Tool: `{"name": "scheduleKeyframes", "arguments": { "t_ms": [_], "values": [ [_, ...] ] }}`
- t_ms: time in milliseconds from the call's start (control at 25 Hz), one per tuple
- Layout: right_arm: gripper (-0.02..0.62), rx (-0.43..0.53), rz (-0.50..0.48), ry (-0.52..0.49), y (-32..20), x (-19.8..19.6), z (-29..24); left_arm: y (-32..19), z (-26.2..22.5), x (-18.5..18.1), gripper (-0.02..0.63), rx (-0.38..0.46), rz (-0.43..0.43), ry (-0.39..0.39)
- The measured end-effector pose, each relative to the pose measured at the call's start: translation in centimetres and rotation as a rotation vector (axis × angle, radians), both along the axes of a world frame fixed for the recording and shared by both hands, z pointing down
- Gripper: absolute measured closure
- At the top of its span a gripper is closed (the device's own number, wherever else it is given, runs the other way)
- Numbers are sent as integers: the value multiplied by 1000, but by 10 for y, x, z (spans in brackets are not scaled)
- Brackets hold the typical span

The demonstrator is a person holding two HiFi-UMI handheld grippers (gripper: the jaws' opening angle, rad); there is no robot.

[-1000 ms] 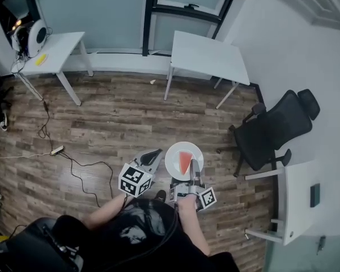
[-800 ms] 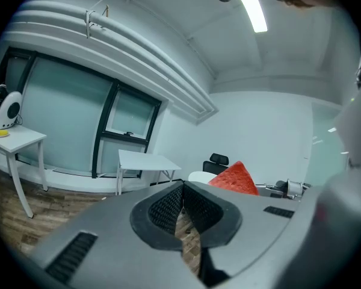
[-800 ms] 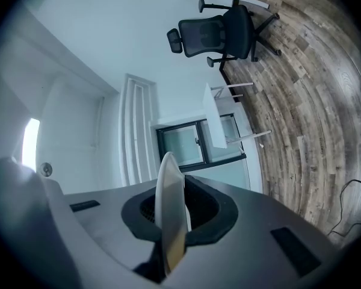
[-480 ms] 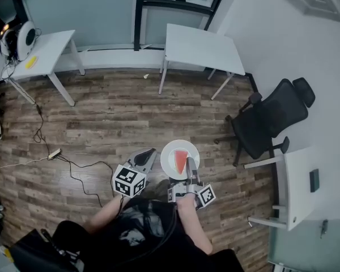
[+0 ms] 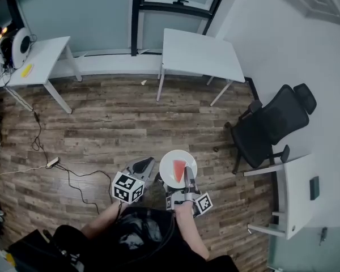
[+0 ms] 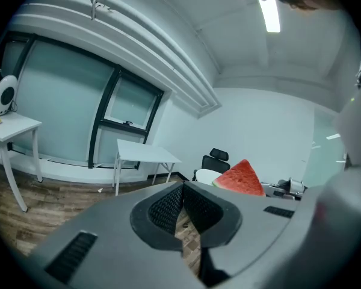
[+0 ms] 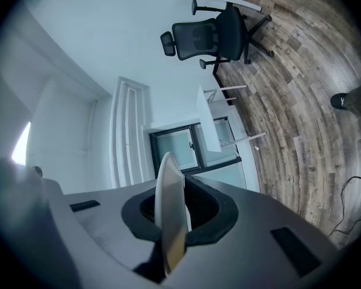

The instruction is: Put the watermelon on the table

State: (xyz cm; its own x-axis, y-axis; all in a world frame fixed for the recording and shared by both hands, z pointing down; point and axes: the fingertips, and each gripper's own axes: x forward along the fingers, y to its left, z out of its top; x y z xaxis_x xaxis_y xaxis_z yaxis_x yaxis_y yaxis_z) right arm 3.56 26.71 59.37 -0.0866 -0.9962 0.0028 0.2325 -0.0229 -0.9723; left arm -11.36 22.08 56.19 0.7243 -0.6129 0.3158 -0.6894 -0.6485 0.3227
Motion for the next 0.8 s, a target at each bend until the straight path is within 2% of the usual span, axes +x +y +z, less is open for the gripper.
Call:
{"name": "scheduleKeyframes", "arguments": {
  "t_ms": [200,320,440,640,800],
  "values": [
    [569,22,-25,-10,-61,24,-8,-66,-12,45,600,47,6,-8],
    [569,75,-61,5,-102,42,-24,-106,-23,66,601,87,-21,-17],
    [569,101,-56,-5,-130,68,-29,-134,-28,82,600,102,-40,-30],
    [569,55,-60,-28,-160,89,-6,-161,-12,93,601,56,-76,-44],
    [569,-10,-78,-48,-189,88,14,-187,5,97,600,3,-82,-62]
  ]
}}
